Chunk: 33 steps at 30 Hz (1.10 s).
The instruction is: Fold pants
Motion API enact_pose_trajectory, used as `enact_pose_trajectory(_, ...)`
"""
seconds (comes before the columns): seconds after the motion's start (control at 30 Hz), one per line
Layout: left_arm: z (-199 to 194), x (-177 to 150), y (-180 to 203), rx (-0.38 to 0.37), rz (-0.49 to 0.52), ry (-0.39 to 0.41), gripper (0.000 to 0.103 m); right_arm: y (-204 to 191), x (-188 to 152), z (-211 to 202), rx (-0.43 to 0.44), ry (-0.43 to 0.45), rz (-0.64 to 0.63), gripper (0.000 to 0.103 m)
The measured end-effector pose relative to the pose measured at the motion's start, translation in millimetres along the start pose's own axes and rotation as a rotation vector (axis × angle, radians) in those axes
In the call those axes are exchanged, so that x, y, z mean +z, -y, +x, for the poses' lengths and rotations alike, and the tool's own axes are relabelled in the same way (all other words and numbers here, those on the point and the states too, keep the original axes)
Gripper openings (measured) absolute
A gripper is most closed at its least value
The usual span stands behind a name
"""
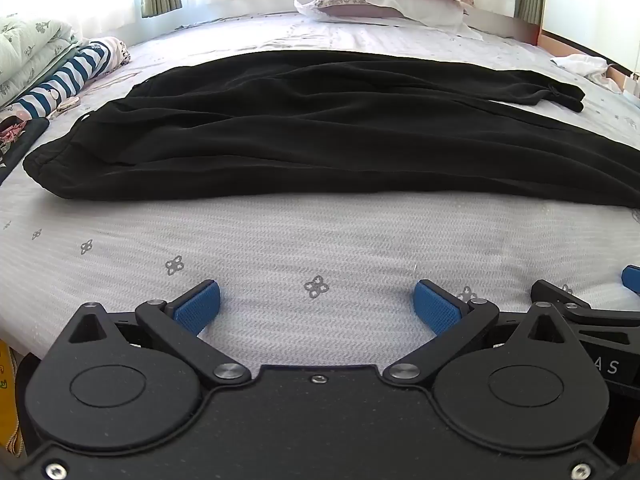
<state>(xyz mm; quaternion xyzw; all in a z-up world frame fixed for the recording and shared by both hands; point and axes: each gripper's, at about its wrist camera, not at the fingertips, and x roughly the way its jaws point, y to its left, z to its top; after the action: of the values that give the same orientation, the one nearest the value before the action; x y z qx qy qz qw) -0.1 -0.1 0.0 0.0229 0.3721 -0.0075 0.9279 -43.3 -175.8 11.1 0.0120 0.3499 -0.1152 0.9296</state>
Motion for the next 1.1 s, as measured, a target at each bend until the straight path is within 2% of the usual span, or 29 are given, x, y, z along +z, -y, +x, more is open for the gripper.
enact_pose_trajectory(1.1,0.0,-0.3,-0.1,-0.002,0.0,-0.011,0.103,-1.6,-1.2,-0.7,-0.003,0.003,0.005,0.103)
